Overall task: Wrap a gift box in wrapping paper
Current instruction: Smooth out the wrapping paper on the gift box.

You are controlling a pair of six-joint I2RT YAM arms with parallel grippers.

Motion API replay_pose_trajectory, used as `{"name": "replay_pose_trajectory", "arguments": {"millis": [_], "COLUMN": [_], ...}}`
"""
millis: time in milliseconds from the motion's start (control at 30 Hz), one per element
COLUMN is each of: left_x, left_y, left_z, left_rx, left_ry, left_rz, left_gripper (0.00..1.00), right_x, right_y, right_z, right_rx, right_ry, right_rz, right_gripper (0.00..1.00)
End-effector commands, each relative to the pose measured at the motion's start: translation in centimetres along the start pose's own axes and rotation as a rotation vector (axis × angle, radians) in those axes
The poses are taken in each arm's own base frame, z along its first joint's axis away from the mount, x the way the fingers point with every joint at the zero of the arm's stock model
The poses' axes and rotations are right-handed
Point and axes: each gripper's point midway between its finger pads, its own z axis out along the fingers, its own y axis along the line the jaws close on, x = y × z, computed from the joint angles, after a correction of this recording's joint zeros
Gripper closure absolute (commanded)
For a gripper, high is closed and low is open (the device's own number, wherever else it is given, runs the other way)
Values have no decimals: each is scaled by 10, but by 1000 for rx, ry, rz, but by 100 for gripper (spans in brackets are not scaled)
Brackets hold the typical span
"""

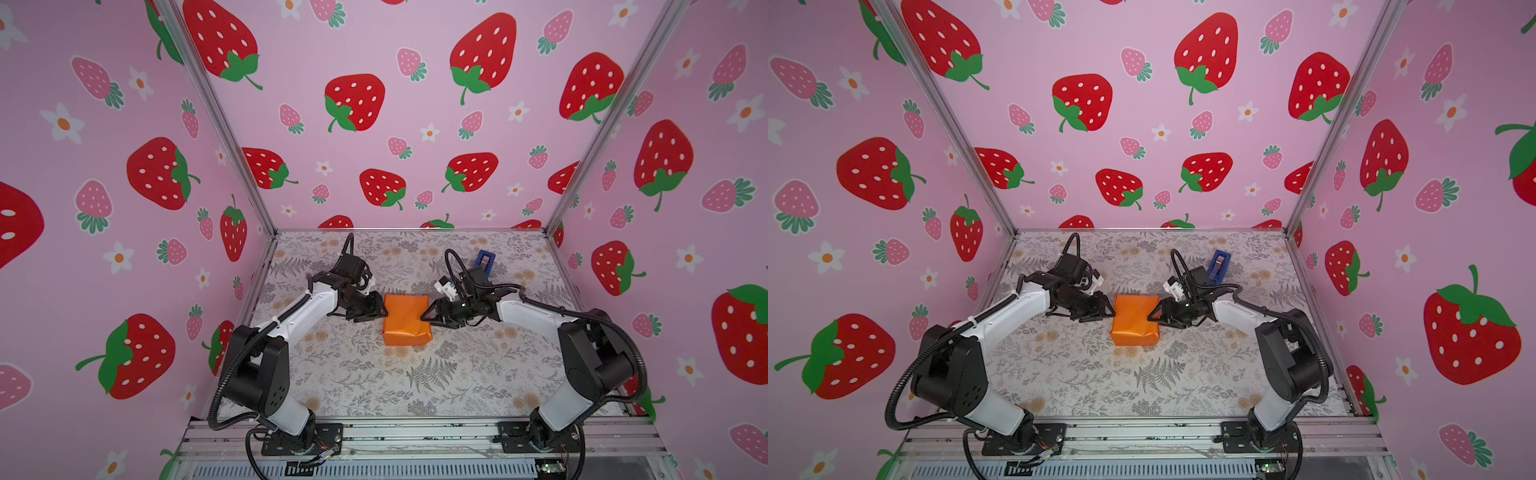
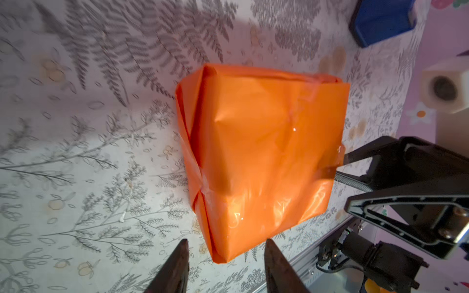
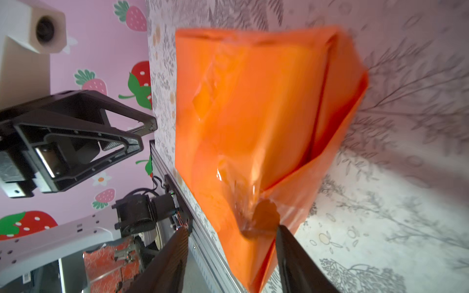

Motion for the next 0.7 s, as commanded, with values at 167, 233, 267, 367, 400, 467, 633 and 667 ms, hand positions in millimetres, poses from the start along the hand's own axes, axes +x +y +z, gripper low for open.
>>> {"name": "replay_pose_trajectory", "arguments": {"millis": [167,233,267,367,400,467,633,667], "left_x": [29,30,30,32,33,31,14,8], "left_y": [23,29,33,38,38,33,11,8], "left_z": [26,26,26,28,29,29,27,27], "left_rx": [-76,-107,-124,-144,-141,-115,1,22], "left_ry": [84,87,89,99,100,92,26,10], "left_rz": [-45,-47,-48,-54,-57,-56,-63,-65], "left_gripper": [55,57,58,60,61,61,58,58], "right_x": [27,24,27,24,22,18,-13,-19], "right_y": [-26,-33,-37,-38,-35,-29,-4,0], "right_z": [5,4,4,2,1,0,0,1], "right_rx": [91,134,156,164,159,142,46,31], "right_ry": [73,63,71,59,50,41,-20,-22], "right_rz": [18,13,23,18,12,7,-33,-38], "right_gripper": [62,68,71,81,82,80,74,74]}}
